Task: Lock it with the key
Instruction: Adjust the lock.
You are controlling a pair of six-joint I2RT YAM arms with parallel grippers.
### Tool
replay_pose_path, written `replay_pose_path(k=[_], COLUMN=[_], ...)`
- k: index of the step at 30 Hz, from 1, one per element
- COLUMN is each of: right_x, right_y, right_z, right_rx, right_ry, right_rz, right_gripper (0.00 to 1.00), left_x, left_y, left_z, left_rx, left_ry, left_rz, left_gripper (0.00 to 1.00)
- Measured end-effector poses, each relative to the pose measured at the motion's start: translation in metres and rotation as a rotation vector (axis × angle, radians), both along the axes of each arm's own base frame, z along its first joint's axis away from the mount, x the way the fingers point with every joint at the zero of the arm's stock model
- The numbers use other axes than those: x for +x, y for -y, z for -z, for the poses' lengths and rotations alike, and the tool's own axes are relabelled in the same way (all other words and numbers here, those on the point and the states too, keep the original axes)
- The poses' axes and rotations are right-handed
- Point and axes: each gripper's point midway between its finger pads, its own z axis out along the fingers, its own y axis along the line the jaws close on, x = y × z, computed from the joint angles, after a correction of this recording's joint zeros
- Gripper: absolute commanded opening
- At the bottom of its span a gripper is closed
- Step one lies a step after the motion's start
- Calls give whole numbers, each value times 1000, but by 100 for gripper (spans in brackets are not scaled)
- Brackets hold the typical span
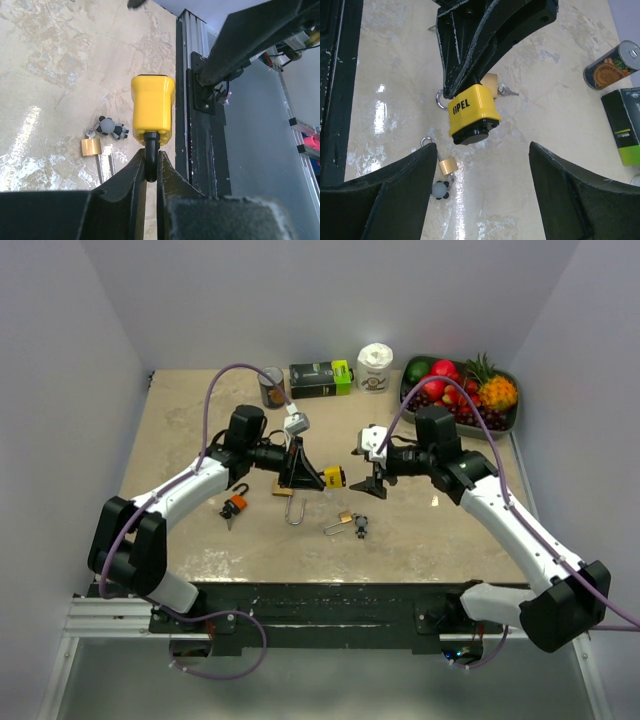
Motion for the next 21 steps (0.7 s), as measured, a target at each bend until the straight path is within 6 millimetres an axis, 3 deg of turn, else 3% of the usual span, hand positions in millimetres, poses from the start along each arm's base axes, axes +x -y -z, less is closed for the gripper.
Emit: replay_pose_path(k=[5, 9, 15, 21], right_x=[4, 9, 13, 27], right_y=[-7, -5, -3, -1], right_z=[12, 23, 24, 28], right_rx=[-17, -40, -45, -36], right_ry=[-45, -88, -95, -107], right_rz=[-8, 30, 62, 154], right_gripper=[42, 34, 27, 7], left_x=[2, 5, 5, 9], left_y=[2, 4, 4, 5], left_z=[-6, -11, -9, -9], left_rx=[-20, -44, -43, -36], left_ry=[2, 26, 20, -1], left_rz=[-2, -5, -11, -38], left_gripper=[0, 0, 0, 0])
